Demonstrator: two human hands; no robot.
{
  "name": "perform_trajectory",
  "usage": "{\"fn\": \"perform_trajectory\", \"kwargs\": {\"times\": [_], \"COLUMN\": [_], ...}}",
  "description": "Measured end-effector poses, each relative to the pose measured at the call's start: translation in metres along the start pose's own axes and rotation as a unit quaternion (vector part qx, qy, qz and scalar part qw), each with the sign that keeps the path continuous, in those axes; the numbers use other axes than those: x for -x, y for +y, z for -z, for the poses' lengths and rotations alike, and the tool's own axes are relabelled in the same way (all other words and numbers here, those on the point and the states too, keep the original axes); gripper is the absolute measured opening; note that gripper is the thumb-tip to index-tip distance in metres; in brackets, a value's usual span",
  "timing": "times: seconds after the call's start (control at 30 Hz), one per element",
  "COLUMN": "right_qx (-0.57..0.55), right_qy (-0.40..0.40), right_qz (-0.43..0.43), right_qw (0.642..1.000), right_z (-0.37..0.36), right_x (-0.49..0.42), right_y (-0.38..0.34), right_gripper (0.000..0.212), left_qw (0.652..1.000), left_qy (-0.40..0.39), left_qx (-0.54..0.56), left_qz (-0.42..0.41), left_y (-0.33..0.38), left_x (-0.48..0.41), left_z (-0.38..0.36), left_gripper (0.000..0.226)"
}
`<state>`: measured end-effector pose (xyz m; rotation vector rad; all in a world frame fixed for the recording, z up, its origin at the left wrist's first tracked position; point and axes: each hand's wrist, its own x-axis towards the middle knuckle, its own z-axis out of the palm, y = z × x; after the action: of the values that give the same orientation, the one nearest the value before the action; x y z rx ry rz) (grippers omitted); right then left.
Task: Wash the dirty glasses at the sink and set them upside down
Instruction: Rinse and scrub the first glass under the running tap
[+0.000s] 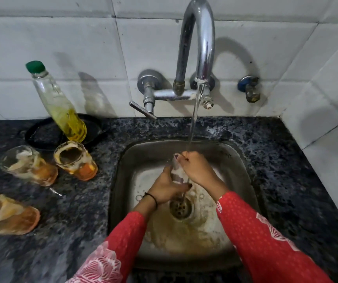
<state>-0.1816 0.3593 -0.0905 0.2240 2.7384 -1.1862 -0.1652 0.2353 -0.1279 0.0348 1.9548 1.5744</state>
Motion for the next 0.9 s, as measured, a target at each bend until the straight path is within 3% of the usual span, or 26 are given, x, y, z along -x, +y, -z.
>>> {"fn": "perform_trajectory", "kwargs": {"times": [0.03, 0.07, 0.13, 0.2, 0.23, 0.27, 0.3, 0.37, 0.43, 0.5, 0.57, 0.6, 0.63, 0.67, 0.73, 0.77, 0.83, 0.9], "right_qx": [0.019, -0.006, -0.153, -0.326, -0.384, -0.395, -0.351, -0.18, -0.146, -0.261, -0.404, -0.431, -0.416, -0.357, -0.193, -0.16, -0.211, -0.328], "right_qy": [-0.008, -0.011, 0.007, 0.032, 0.034, 0.027, 0.011, -0.024, -0.032, -0.022, -0.007, -0.002, 0.004, 0.009, 0.007, 0.005, 0.006, 0.024], "right_qz": [-0.002, -0.001, 0.011, 0.006, -0.001, -0.008, -0.016, -0.026, -0.034, -0.037, -0.048, -0.053, -0.056, -0.056, -0.06, -0.067, -0.069, -0.078], "right_qw": [1.0, 1.0, 0.988, 0.945, 0.923, 0.918, 0.936, 0.983, 0.988, 0.964, 0.913, 0.901, 0.908, 0.932, 0.979, 0.985, 0.975, 0.941], "right_z": [0.002, 0.004, 0.011, 0.018, 0.021, 0.022, 0.022, 0.021, 0.02, 0.022, 0.025, 0.025, 0.023, 0.021, 0.016, 0.014, 0.013, 0.015], "right_x": [-0.002, -0.003, 0.002, 0.009, 0.012, 0.013, 0.012, 0.008, 0.005, 0.009, 0.013, 0.013, 0.011, 0.008, 0.002, 0.001, 0.007, 0.013], "right_y": [-0.002, -0.003, -0.006, -0.005, -0.005, -0.005, -0.005, -0.008, -0.007, -0.007, -0.005, -0.006, -0.005, -0.004, -0.006, -0.006, -0.006, -0.005], "right_gripper": [0.04, 0.038, 0.027, 0.025, 0.026, 0.027, 0.028, 0.031, 0.031, 0.025, 0.021, 0.021, 0.021, 0.022, 0.027, 0.028, 0.027, 0.026], "left_qw": [0.998, 0.999, 0.99, 0.922, 0.887, 0.876, 0.899, 0.981, 0.999, 0.987, 0.917, 0.883, 0.878, 0.906, 0.992, 0.999, 0.998, 0.957], "left_qy": [0.018, 0.013, -0.051, -0.161, -0.207, -0.23, -0.216, -0.103, -0.012, -0.067, -0.196, -0.242, -0.256, -0.237, -0.083, -0.024, -0.028, -0.147], "left_qx": [-0.057, -0.045, 0.128, 0.351, 0.411, 0.421, 0.378, 0.163, 0.026, 0.144, 0.346, 0.4, 0.401, 0.348, 0.099, 0.006, 0.033, 0.248], "left_qz": [-0.013, -0.023, -0.016, 0.026, 0.038, 0.045, 0.047, 0.018, -0.014, -0.009, 0.036, 0.048, 0.056, 0.049, -0.015, -0.047, -0.054, 0.02], "left_y": [0.001, 0.003, 0.011, 0.022, 0.022, 0.023, 0.023, 0.027, 0.024, 0.024, 0.03, 0.029, 0.029, 0.028, 0.026, 0.023, 0.018, 0.022], "left_x": [-0.002, -0.002, 0.004, 0.016, 0.019, 0.02, 0.017, 0.015, 0.008, 0.006, 0.01, 0.011, 0.01, 0.008, 0.002, -0.001, -0.003, 0.006], "left_z": [0.0, 0.0, 0.0, 0.005, 0.008, 0.009, 0.008, 0.002, 0.0, 0.003, 0.01, 0.014, 0.014, 0.011, 0.004, 0.001, -0.001, 0.005], "left_gripper": [0.078, 0.08, 0.063, 0.047, 0.047, 0.048, 0.046, 0.041, 0.05, 0.049, 0.042, 0.042, 0.043, 0.044, 0.051, 0.058, 0.06, 0.049]}}
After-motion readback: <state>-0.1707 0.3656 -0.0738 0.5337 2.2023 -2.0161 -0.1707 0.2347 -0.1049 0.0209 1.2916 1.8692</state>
